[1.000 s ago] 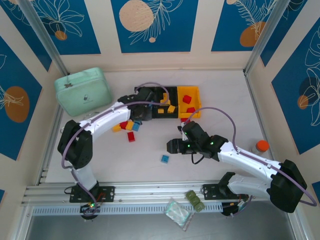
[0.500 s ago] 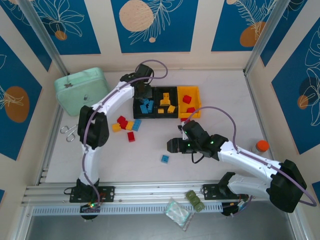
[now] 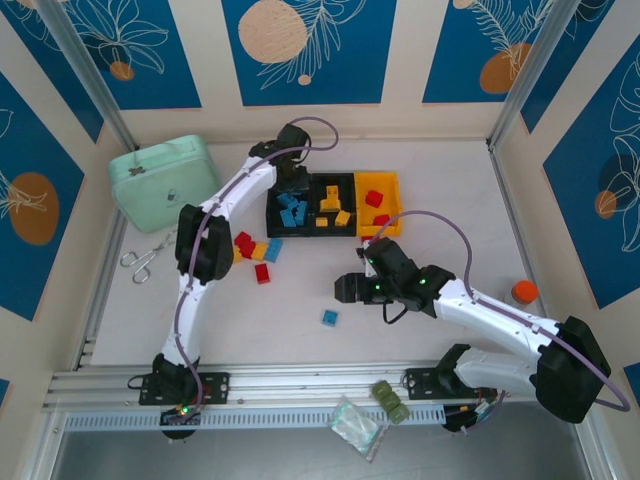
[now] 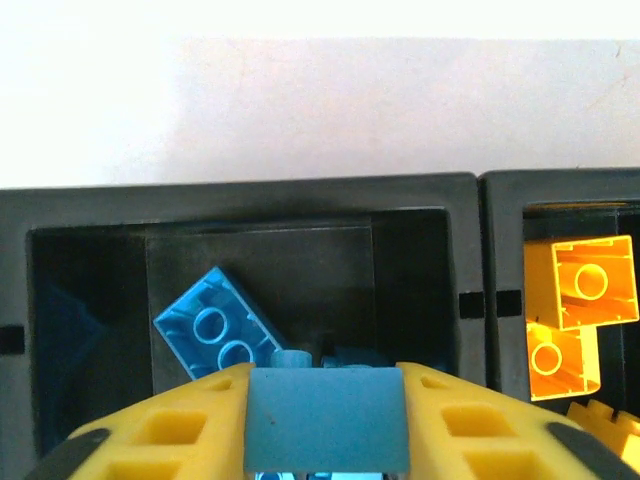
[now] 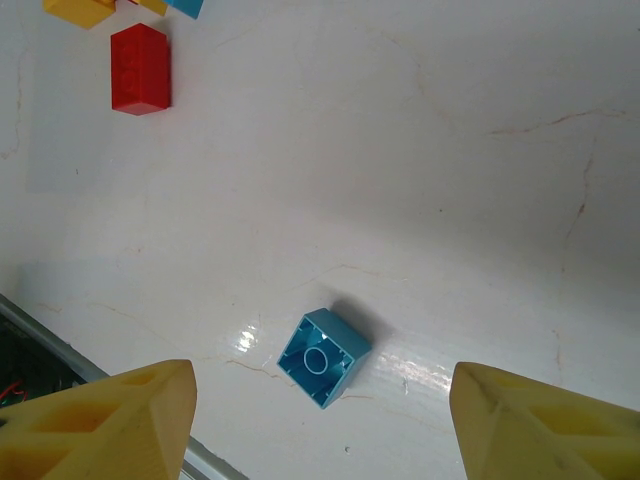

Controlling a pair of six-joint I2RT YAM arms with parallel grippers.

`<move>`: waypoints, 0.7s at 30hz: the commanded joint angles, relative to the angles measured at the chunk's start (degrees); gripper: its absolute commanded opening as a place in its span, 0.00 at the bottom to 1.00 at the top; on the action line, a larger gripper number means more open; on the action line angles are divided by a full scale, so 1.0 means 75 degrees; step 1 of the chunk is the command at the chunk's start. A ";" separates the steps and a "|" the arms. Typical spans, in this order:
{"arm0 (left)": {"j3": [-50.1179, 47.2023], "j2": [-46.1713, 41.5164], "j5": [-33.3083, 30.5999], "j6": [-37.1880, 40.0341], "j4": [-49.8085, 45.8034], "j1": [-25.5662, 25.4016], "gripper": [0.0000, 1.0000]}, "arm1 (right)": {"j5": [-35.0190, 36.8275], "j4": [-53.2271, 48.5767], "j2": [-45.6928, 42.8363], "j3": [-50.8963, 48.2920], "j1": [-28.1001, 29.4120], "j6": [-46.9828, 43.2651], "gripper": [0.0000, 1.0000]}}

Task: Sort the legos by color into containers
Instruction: Place the lego in the container.

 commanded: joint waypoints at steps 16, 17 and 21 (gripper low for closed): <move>-0.2625 -0.2660 0.0770 0.0261 0.0496 -0.0367 0.53 | 0.0070 -0.0388 -0.0293 0.0213 -0.0021 -0.0095 0.68; -0.2949 -0.2887 0.0860 0.0316 0.0518 -0.0421 0.53 | 0.0095 -0.0509 -0.0347 0.0228 -0.0031 -0.0108 0.68; -0.4197 -0.3719 0.1221 0.0522 0.0651 -0.0697 0.56 | 0.0016 -0.1005 -0.0604 0.0219 -0.0209 -0.0078 0.68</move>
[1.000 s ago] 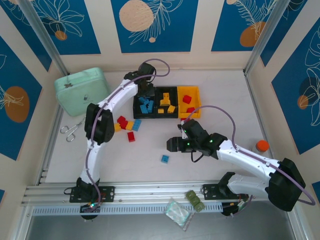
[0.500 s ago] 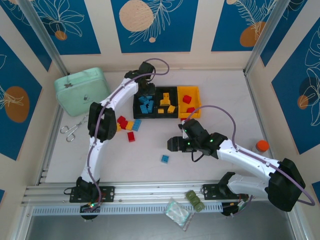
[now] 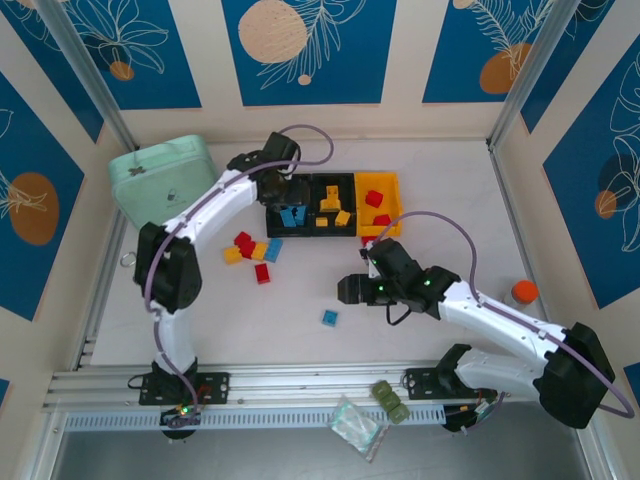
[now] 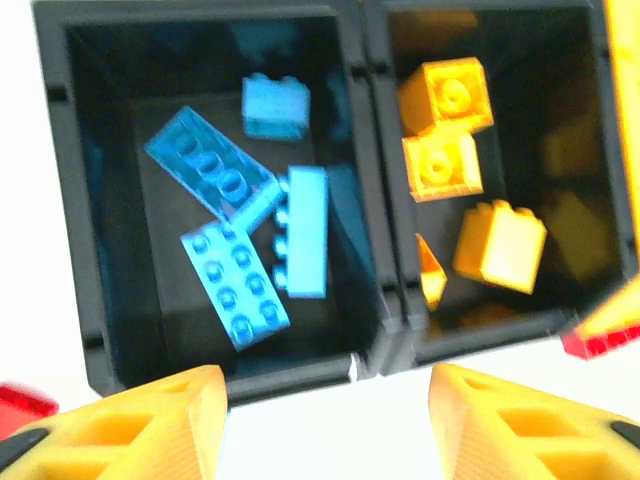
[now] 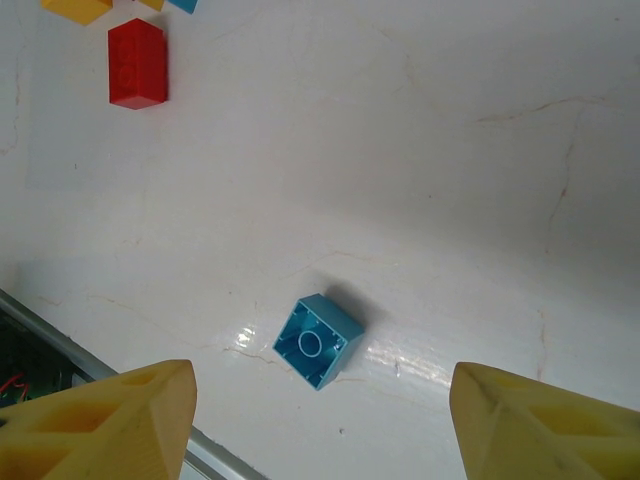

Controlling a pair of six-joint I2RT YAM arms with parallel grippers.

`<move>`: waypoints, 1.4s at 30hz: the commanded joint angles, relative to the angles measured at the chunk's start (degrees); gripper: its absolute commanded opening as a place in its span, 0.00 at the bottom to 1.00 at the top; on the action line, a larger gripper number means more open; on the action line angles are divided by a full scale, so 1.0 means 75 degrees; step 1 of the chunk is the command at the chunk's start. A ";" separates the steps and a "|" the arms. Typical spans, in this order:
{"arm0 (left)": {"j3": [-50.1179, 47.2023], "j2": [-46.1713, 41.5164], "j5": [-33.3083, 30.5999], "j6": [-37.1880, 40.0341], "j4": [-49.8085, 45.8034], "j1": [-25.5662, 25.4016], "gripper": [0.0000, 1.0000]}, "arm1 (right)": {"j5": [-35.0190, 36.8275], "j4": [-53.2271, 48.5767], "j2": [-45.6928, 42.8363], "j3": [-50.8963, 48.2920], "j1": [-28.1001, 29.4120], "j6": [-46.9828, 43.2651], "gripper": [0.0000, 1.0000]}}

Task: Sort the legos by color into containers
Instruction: Place the lego in the container, then pick up the lego from the middle-left of the table.

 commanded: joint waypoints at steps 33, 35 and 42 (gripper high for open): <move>-0.3905 -0.0602 0.0633 -0.1295 0.0660 -0.3991 0.68 | -0.1496 -0.3068 -0.2321 -0.1044 -0.2174 0.1217 0.69; -0.3861 -0.0494 0.0446 -0.1300 0.0695 -0.4054 0.65 | -0.1538 -0.3033 -0.2424 -0.1095 -0.2223 0.1220 0.69; -0.3746 -0.0441 0.0293 -0.1252 0.0702 -0.4081 0.30 | -0.1714 -0.2814 -0.2442 -0.1252 -0.2298 0.1239 0.69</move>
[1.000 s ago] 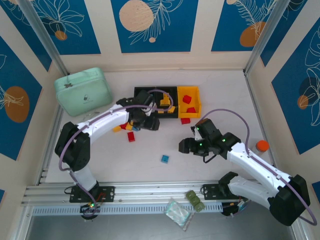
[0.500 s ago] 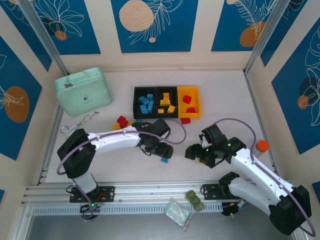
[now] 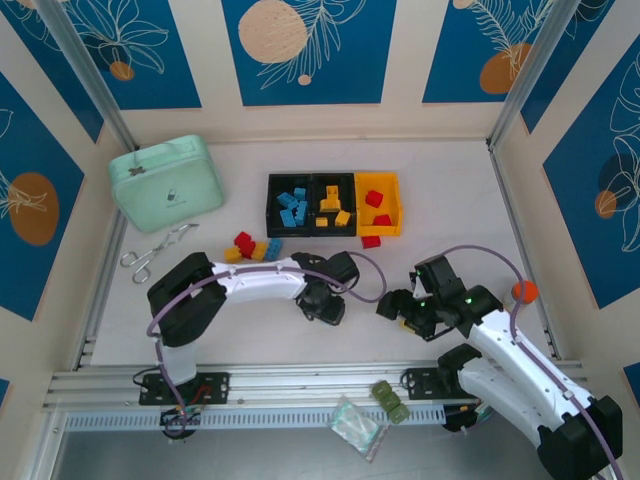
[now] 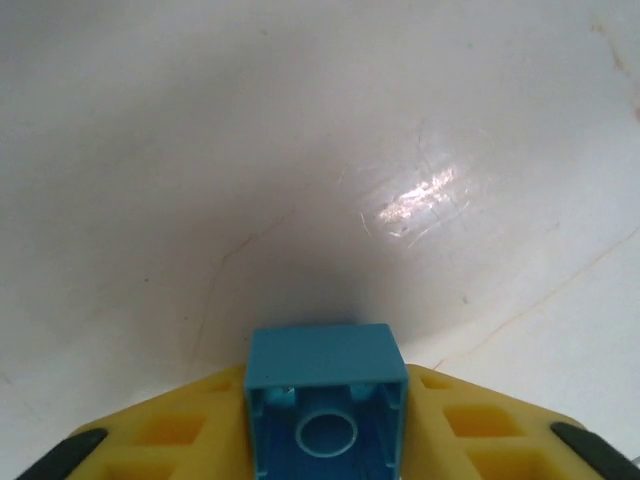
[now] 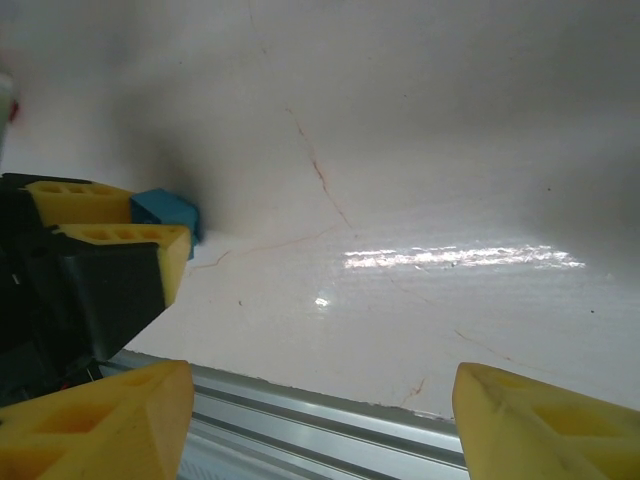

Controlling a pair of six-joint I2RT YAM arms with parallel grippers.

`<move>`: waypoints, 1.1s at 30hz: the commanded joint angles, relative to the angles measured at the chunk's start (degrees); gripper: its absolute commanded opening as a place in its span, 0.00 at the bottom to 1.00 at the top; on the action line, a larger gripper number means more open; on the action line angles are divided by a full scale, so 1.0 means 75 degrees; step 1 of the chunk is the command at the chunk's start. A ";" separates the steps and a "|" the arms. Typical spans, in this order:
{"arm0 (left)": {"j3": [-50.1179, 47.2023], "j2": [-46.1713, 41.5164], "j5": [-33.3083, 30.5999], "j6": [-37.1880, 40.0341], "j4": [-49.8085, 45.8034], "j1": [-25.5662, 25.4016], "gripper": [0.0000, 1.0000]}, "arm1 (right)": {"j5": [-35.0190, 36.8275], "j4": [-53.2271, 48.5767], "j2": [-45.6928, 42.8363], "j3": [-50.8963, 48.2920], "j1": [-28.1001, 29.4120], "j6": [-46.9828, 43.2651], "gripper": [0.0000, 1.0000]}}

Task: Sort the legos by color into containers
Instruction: Pick up the lego from the middle-left of the table, then place the lego in the container.

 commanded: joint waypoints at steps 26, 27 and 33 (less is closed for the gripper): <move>0.1742 -0.0906 -0.1001 0.1175 -0.0653 0.3287 0.26 | -0.0201 0.2209 0.2192 0.0861 0.1156 -0.0026 0.68; 0.2013 -0.0740 -0.1042 0.1248 -0.0716 0.3412 0.26 | -0.0149 0.2230 0.2324 0.0927 0.1225 -0.0039 0.68; 0.3698 0.0473 -0.1394 0.1607 -0.1209 0.3972 0.26 | -0.0044 0.2445 0.2750 0.1020 0.1435 0.0000 0.68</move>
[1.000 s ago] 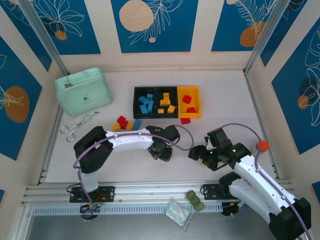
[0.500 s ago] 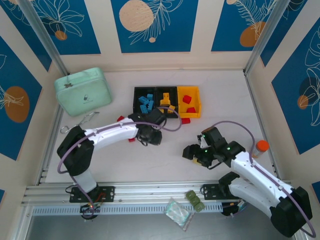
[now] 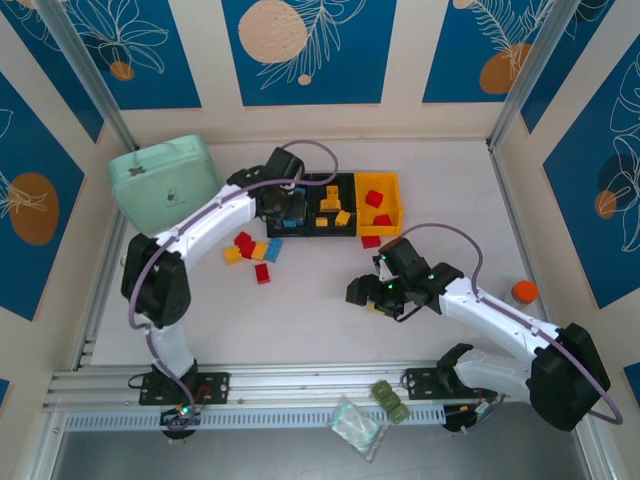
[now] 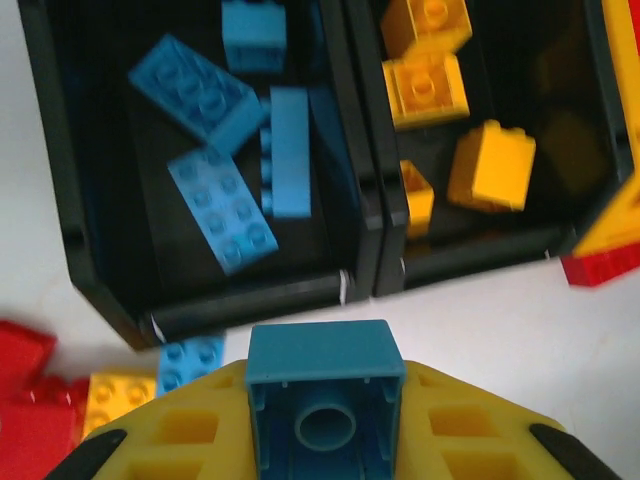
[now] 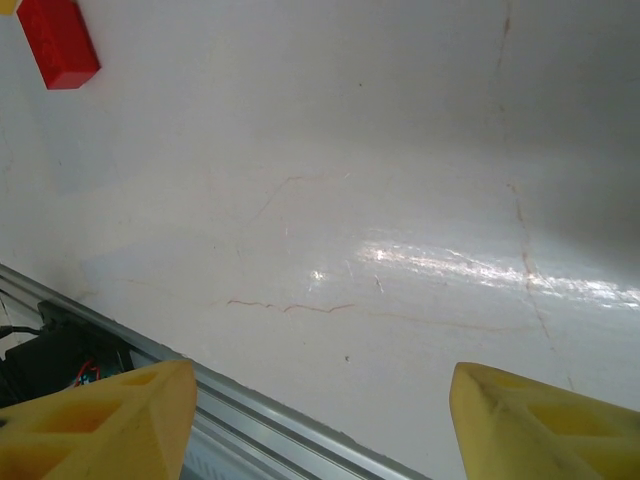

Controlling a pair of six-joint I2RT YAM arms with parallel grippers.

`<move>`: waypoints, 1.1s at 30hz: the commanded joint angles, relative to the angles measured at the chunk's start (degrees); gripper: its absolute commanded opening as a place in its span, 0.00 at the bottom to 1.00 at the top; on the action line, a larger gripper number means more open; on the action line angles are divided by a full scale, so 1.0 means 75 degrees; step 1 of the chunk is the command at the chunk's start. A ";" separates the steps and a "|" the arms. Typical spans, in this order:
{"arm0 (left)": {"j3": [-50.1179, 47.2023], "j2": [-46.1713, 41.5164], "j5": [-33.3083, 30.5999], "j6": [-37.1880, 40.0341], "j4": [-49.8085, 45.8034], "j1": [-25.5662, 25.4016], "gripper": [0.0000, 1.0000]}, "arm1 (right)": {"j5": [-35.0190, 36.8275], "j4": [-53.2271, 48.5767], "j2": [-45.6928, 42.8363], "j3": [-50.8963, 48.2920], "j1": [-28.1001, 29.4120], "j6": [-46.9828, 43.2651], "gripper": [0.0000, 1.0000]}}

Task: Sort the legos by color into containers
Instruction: Place the lego in the container.

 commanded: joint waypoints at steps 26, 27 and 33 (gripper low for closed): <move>0.5202 0.4018 -0.0763 0.0728 -0.1879 0.0944 0.50 | 0.0277 0.0144 0.0541 0.0323 0.0083 0.0069 0.68; 0.5186 0.3962 -0.0746 0.0725 -0.1888 0.0939 0.51 | 0.0271 0.0162 0.0553 0.0321 0.0094 0.0069 0.68; 0.4720 0.3264 -0.0590 0.0704 -0.1774 0.0882 0.52 | 0.0291 0.0209 0.0568 0.0375 0.0144 0.0082 0.68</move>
